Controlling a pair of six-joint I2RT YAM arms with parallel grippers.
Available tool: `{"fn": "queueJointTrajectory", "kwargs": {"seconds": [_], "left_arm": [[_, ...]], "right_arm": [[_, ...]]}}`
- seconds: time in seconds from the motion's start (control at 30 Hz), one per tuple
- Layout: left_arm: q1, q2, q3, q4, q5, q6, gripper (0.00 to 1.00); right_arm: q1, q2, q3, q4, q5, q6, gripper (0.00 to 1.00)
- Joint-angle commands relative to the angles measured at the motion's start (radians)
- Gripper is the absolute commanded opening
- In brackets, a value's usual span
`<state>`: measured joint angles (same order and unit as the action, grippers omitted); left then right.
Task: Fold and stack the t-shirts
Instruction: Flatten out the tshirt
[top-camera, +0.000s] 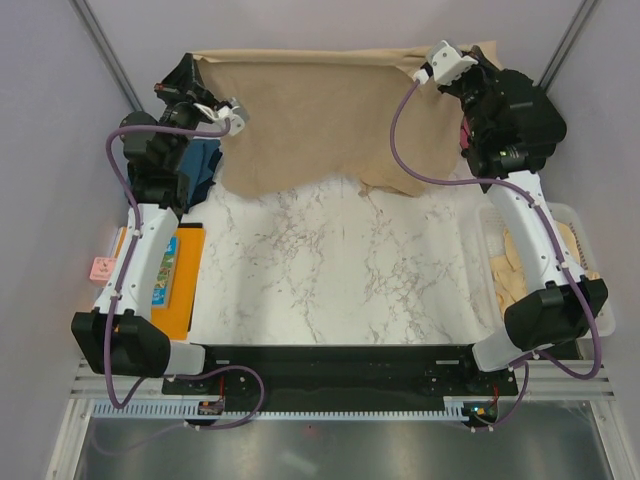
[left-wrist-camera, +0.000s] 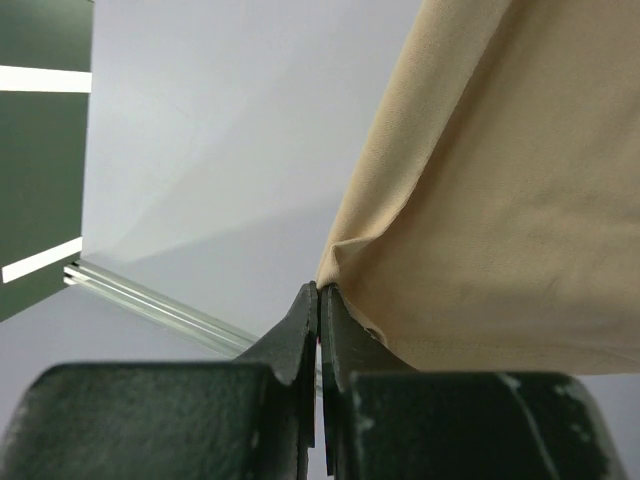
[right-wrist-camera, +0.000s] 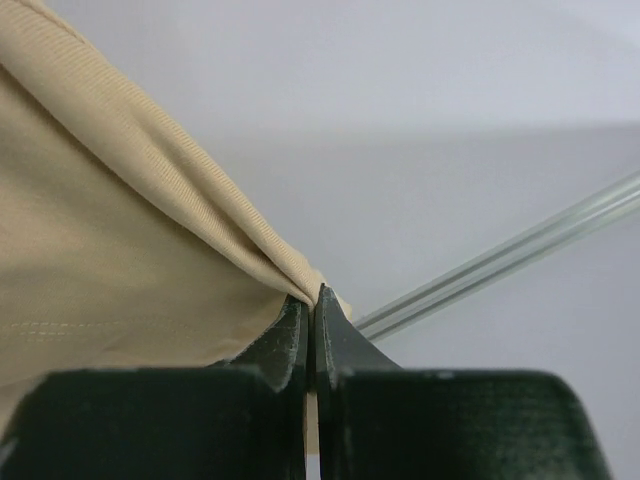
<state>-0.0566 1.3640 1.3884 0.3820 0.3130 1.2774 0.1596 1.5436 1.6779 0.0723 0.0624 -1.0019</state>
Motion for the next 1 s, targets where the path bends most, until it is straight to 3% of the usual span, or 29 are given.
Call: {"fn": "queueJointTrajectory", "kwargs": {"seconds": [0.0, 0.2, 0.37, 0.53, 0.7, 0.83, 0.97], "left_arm": [[0.028, -0.008, 0.066, 0.168, -0.138, 0.071, 0.02], [0.028, -0.011, 0.106, 0.15, -0.115, 0.068, 0.02], [0.029, -0.118, 0.141, -0.024, -0.02, -0.084, 0.02], [0.029, -0.23, 0.149, -0.234, 0.06, -0.145, 0.02], [0.029, -0.304, 0.176, -0.386, 0.097, -0.22, 0.02], [0.029, -0.273, 0.176, -0.54, 0.153, -0.233, 0.02], [0.035, -0.191, 0.193, -0.716, 0.239, -0.142, 0.02]], "right_arm": [[-0.026, -0.036, -0.004, 0.312, 0.224, -0.024, 0.0], [-0.025, -0.002, 0.054, 0.354, 0.24, -0.022, 0.0], [-0.025, -0.063, 0.157, 0.04, 0.127, 0.069, 0.0], [-0.025, -0.175, 0.18, -0.231, -0.038, 0.039, 0.0], [-0.026, -0.178, 0.339, -0.501, -0.145, 0.036, 0.0], [-0.025, -0.122, 0.405, -0.701, -0.26, -0.004, 0.0], [-0.026, -0.025, 0.5, -0.822, -0.335, -0.05, 0.0]]}}
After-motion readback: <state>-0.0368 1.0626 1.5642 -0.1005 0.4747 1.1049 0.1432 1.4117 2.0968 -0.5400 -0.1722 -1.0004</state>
